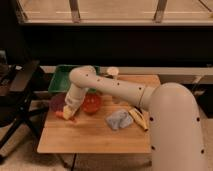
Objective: Place pepper in table surface
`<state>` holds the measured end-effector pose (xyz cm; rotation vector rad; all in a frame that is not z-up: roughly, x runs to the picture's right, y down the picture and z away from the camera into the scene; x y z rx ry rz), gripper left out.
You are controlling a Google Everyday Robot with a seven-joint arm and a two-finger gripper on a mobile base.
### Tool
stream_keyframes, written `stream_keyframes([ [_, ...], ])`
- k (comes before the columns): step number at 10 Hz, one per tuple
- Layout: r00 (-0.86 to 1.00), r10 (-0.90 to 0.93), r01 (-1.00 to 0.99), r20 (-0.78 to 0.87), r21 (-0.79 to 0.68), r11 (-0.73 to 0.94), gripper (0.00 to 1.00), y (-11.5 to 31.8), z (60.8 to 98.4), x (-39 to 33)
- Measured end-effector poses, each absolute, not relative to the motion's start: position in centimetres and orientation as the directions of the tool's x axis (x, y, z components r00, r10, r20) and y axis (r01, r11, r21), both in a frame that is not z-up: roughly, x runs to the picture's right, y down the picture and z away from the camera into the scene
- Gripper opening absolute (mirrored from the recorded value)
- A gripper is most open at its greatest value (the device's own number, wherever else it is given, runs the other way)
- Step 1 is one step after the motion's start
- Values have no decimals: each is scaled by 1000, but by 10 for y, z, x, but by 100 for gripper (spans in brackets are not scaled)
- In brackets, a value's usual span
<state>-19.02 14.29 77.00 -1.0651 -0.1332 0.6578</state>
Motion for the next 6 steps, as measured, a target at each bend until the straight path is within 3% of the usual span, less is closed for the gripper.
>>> stream_keyframes([
  [6,743,592,-517,-313,-830,210,71,215,792,-183],
])
